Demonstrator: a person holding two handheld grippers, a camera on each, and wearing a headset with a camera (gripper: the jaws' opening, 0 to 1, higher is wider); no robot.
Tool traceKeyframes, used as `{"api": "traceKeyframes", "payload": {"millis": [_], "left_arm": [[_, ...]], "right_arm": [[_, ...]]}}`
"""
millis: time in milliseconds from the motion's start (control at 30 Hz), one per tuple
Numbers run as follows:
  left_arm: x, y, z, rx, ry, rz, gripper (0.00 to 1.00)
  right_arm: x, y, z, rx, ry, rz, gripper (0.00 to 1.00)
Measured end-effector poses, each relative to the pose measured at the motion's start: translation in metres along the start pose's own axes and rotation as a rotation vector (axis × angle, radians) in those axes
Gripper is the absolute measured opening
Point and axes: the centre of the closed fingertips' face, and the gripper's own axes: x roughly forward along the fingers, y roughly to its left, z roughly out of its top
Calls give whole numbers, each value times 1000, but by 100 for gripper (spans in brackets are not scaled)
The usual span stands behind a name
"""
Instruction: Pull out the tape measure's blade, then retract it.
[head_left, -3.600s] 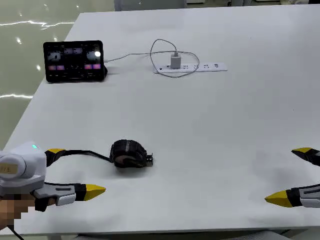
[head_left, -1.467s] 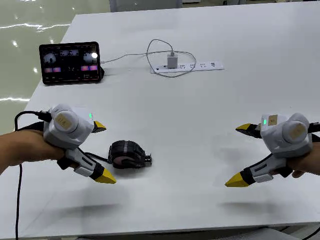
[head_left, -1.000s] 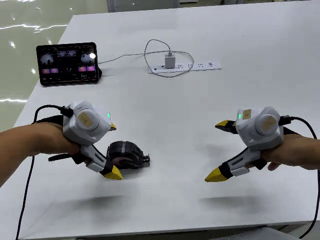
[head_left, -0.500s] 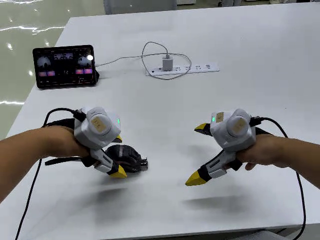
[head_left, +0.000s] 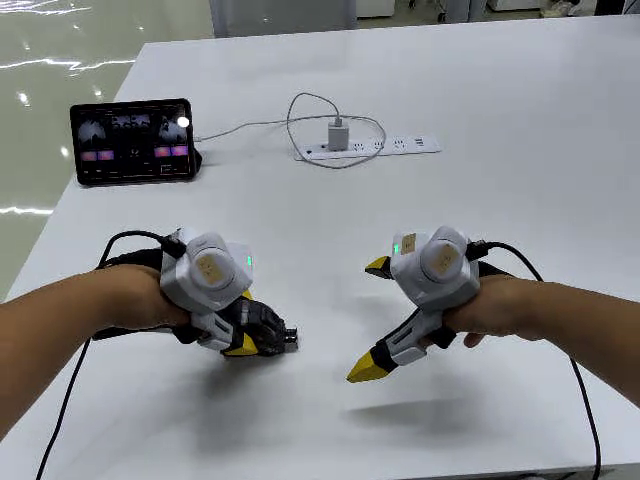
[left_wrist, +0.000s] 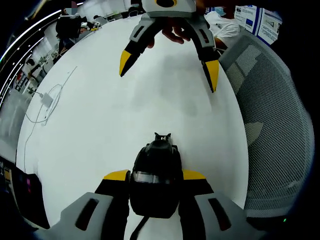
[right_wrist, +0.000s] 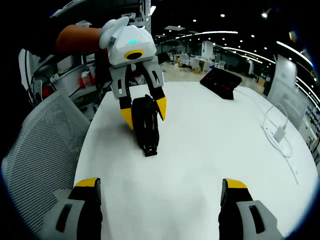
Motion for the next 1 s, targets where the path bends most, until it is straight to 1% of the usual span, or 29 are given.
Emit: {"api": "traceKeyframes", "payload": {"millis": [133,233,333,367,533,667,800,933,967,1000], "left_arm": [[1,0,0,9,8,-6,32],[1,-1,0,7,20,-6,32],[2,-1,-1,21,36,-1,32],[2,-1,-1,17,38,1,32],[3,-1,-1,-1,29,3,32],[3,0,-1,-10,25,2,32],[3,-1,-1,-16,18,4,32],[3,-1,-1,-21,16,5,32],[3,-1,-1,-22,14,4,32],[3,-1,-1,-24,13,2,32]], "right_arm": [[4,-2,2,5,-1,6,99],[11,-5,1,5,3,8,99],[18,-6,6,21,-3,6,99],[20,-6,7,24,-5,5,99],[34,0,15,5,-4,19,99],[44,5,13,-19,28,44,99],[50,7,18,-27,26,56,99],[57,9,20,-13,11,57,99],[58,11,19,-15,19,63,94],[58,12,17,-45,34,70,84]]}}
